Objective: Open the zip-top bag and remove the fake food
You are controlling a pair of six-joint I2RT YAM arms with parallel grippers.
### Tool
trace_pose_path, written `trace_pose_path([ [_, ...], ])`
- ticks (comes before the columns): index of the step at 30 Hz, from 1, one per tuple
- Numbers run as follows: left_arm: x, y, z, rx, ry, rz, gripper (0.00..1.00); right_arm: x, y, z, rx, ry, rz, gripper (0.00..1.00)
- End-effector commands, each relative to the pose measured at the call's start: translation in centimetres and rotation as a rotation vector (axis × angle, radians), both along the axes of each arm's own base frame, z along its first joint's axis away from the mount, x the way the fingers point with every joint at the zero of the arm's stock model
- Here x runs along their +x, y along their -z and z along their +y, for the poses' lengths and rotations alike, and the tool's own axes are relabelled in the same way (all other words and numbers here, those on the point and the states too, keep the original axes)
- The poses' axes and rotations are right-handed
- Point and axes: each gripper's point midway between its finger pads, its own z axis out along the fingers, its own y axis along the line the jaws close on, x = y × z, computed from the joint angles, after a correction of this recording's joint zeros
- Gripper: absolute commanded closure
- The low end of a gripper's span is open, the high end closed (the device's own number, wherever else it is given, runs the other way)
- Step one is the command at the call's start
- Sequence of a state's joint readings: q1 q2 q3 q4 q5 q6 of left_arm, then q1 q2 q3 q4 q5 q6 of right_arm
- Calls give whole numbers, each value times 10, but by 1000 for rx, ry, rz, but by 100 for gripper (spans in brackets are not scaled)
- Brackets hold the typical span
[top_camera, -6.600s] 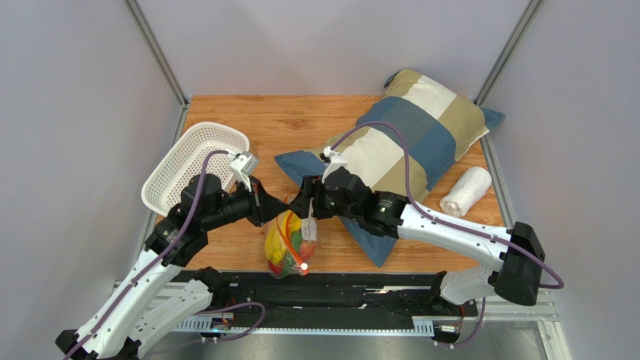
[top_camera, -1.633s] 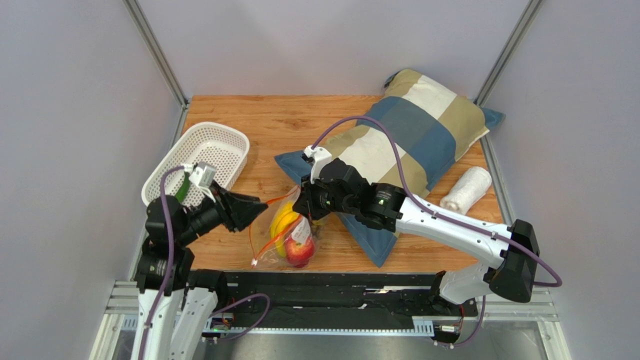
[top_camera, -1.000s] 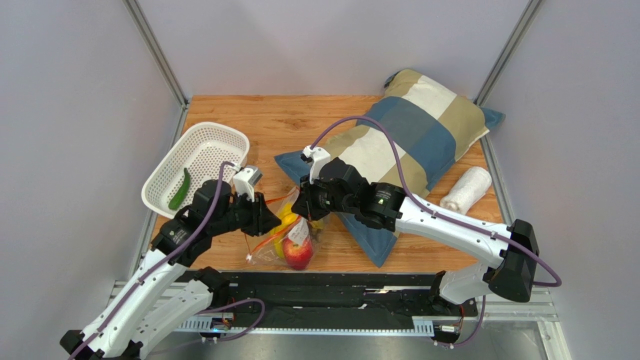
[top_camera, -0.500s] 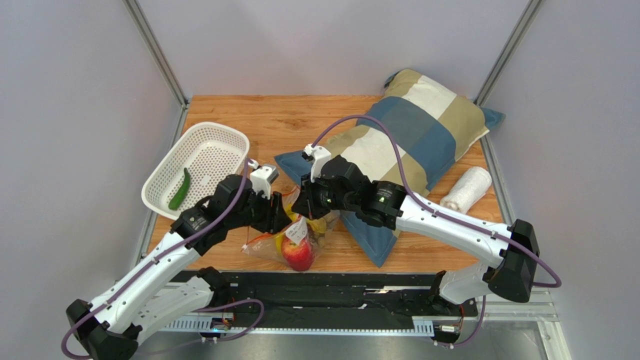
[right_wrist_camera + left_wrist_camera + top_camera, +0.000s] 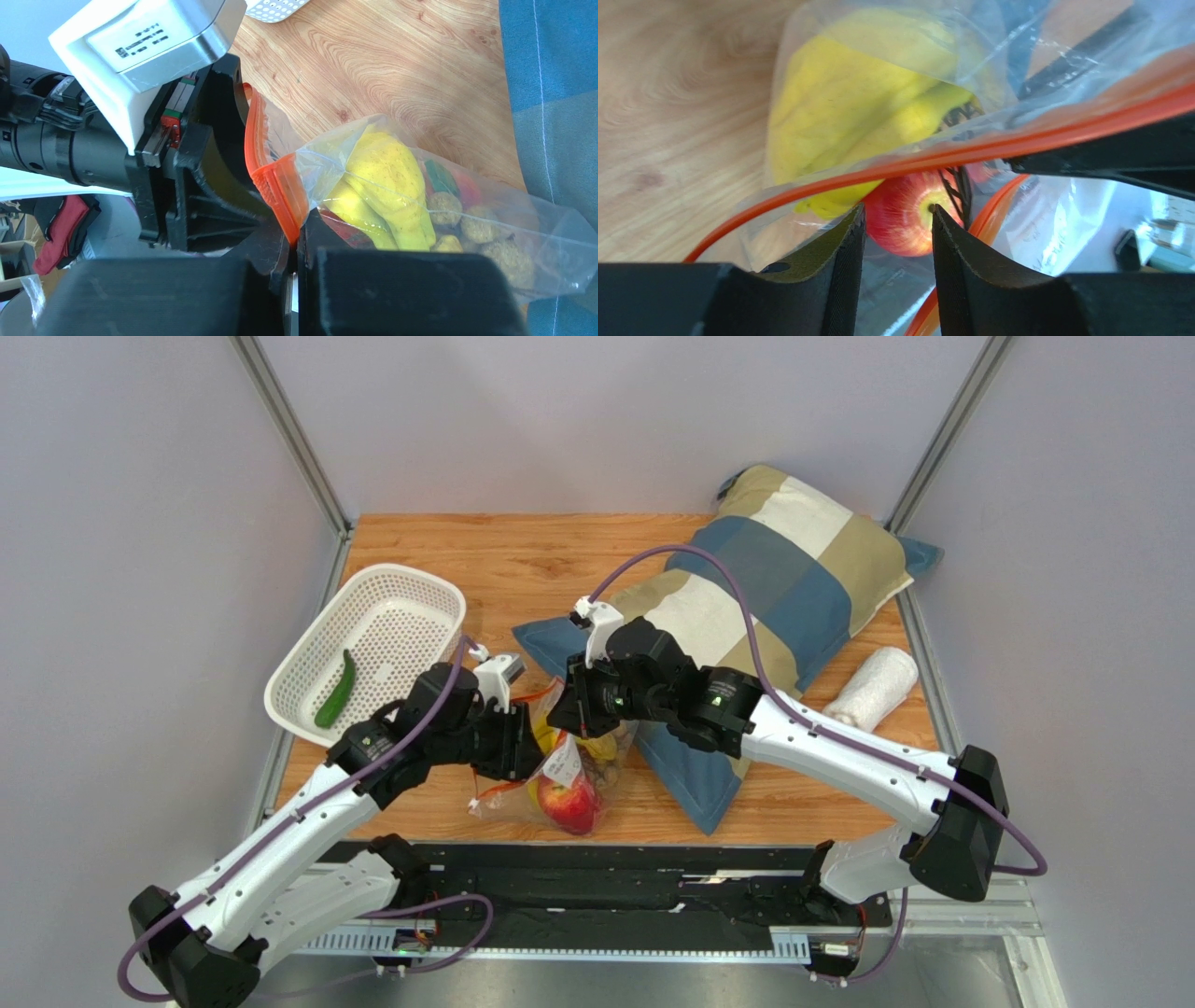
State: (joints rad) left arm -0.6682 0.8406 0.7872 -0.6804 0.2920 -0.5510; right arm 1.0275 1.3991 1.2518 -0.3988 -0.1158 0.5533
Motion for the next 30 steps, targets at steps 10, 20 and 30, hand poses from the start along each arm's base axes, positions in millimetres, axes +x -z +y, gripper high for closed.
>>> trace_pose_path([
  [10, -21, 21, -5, -37, -1, 147, 37, 3, -31, 10, 110, -13, -40, 100],
  [20, -21, 21, -17, -131, 13, 137, 39, 9, -6, -25, -38, 114, -16, 32],
  [30, -30, 18, -18, -168, 48, 138, 38, -30, 25, -96, 53, 222, 49, 65],
])
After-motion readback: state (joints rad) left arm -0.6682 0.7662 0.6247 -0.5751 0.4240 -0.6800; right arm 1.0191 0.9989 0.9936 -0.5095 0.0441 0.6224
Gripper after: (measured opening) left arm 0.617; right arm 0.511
